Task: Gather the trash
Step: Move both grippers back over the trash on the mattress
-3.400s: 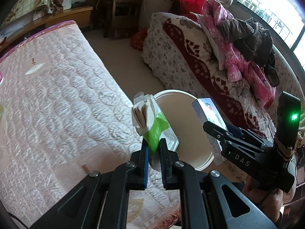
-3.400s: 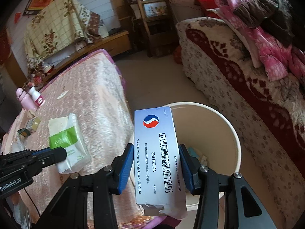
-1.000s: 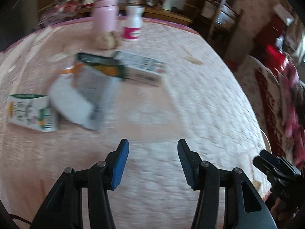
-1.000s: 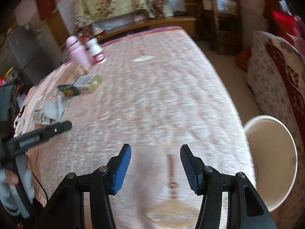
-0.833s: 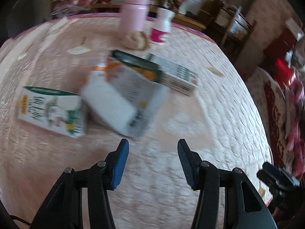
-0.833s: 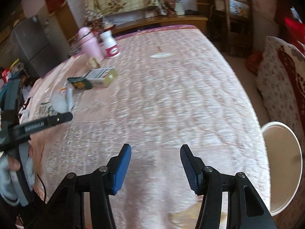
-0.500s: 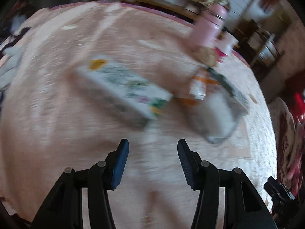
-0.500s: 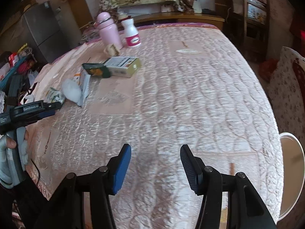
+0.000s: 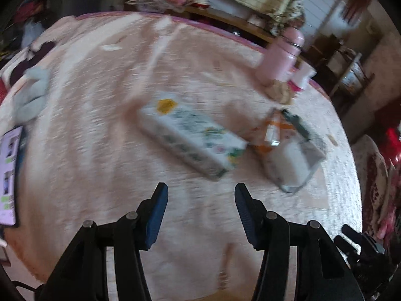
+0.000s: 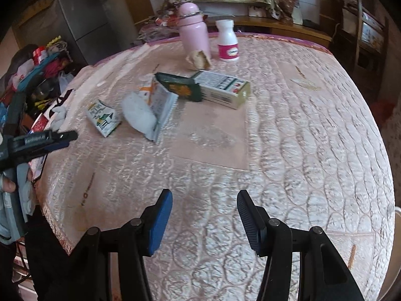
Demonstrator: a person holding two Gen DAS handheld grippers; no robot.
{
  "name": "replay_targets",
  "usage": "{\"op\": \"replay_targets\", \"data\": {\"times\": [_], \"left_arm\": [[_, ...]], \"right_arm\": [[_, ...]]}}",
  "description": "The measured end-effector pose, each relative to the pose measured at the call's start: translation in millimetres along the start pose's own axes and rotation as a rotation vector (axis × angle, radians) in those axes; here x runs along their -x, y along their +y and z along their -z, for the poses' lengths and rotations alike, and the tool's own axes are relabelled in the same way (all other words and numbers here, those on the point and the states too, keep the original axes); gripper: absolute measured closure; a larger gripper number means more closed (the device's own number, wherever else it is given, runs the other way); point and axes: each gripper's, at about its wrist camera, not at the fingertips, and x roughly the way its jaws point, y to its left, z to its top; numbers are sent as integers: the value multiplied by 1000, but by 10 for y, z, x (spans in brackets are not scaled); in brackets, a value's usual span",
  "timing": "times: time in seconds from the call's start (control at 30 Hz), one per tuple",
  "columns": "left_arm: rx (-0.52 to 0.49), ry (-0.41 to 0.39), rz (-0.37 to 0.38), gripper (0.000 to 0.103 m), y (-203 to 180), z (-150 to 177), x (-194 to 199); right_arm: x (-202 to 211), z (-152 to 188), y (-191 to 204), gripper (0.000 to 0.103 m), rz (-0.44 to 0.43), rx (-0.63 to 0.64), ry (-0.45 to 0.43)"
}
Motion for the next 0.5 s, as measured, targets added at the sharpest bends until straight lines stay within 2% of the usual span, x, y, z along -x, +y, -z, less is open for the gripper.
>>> {"op": "replay_targets", "data": {"times": [0.2, 0.3, 0.37, 0.43, 0.5], "left_arm": [[-27, -36, 0, 47, -368, -201, -216], [-43, -116, 7, 47, -472, -336, -137], [-35, -141, 30, 47, -494, -428, -103], [-17, -124, 76, 47, -500, -544, -174], [3, -75, 144, 47, -487, -633, -314]], "right_arm": [[1, 33, 10, 45, -2, 6, 19], [1, 42, -46, 45, 2, -7, 25], [-7, 45, -80, 45, 4, -13, 29], [-23, 48, -97, 45, 5, -16, 31], [-45, 49, -101, 45, 1, -17, 34]]}}
